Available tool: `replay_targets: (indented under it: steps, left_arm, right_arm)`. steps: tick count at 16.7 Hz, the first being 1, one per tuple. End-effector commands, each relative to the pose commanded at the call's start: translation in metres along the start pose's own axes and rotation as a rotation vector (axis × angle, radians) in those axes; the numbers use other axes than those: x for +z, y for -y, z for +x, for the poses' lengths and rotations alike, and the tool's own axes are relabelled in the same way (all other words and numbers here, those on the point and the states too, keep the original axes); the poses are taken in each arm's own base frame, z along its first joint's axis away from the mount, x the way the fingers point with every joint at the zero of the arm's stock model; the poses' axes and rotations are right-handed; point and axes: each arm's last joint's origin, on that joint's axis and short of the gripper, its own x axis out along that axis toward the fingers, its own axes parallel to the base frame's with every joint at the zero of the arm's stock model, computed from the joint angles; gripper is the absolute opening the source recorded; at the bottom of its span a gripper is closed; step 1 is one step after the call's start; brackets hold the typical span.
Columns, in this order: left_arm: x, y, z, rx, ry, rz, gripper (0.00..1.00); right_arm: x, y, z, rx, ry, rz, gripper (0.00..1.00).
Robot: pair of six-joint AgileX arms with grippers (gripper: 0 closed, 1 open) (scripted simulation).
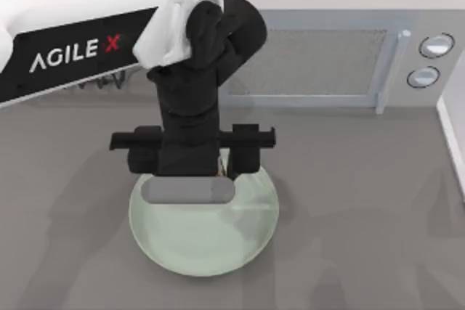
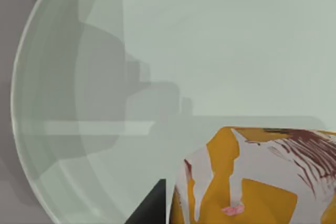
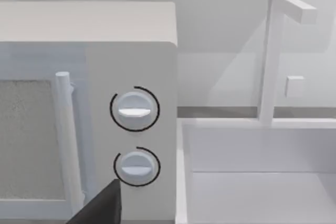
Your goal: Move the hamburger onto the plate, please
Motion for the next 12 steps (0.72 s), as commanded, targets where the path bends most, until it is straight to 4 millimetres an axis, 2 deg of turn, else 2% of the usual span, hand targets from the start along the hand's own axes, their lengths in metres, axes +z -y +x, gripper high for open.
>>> replay_targets:
  steps: [3, 8, 12]
  left_arm:
    - [-0.001, -0.001, 0.008, 0.002, -0.004, 0.003, 0.0]
    - [-0.002, -0.002, 0.039, -0.004, 0.007, 0.005, 0.0]
    - [-0.002, -0.002, 0.045, 0.0, -0.001, 0.005, 0.0]
  right_arm:
    - [0.0, 0.0, 0.0, 0.0, 0.0, 0.0, 1.0]
    - [0.0, 0.0, 0.0, 0.0, 0.0, 0.0, 1.0]
    - [0.0, 0.0, 0.0, 0.0, 0.0, 0.0, 1.0]
